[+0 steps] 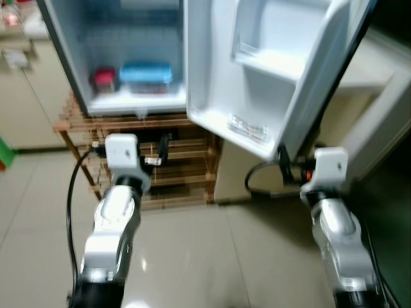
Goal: Restocking fridge
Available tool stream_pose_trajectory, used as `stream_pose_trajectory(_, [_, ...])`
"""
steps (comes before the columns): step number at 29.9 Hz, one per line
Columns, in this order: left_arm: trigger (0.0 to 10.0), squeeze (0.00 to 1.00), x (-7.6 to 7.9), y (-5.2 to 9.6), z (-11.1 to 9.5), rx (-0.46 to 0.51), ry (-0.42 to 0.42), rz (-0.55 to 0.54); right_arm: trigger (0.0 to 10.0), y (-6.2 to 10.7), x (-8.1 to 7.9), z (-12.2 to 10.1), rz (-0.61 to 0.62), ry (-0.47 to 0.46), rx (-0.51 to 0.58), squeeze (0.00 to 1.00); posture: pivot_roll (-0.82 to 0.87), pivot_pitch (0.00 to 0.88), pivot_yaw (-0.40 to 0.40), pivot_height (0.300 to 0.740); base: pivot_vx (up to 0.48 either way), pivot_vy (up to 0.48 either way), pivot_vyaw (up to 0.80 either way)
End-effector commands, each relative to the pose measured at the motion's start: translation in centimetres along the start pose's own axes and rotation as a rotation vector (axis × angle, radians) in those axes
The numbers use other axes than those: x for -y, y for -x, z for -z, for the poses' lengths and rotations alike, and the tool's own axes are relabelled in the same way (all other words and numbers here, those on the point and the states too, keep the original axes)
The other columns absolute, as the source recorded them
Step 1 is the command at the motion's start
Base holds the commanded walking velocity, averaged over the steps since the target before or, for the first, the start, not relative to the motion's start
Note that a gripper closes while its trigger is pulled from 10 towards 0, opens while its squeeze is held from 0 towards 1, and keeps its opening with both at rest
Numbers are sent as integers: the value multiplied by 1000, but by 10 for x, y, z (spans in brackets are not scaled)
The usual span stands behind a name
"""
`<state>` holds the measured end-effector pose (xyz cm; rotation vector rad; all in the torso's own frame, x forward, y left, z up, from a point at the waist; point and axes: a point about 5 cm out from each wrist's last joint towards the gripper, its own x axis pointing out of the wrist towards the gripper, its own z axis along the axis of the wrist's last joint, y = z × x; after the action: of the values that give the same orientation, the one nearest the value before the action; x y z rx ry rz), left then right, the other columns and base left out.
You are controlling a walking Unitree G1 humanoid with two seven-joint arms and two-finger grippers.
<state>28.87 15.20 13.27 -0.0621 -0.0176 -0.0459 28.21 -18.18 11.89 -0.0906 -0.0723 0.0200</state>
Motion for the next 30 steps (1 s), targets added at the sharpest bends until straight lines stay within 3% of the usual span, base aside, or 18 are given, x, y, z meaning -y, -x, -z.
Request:
stream_pose_trajectory(1, [10000,0,2,-3,-1,-8,-37,10,10000,0,0,1,9,-5,1,39,-70,20,-13,740,0,0,0])
stream_pose_trajectory(11, [10000,0,4,-4,-9,22,-25,35,10000,0,-2,3,18,-17,-4,51,-56,25,-19,740,0,0,0])
stream_pose_trajectory(25, [10000,0,4,-8,-8,20,-10,20,10000,1,0,3,30,-11,0,47,-76,29,-14,740,327,-346,0])
stream_pose_trajectory(30, [10000,0,3,-8,-6,8,-1,11,10000,1,1,3,28,-5,1,51,-76,29,-14,740,439,0,0])
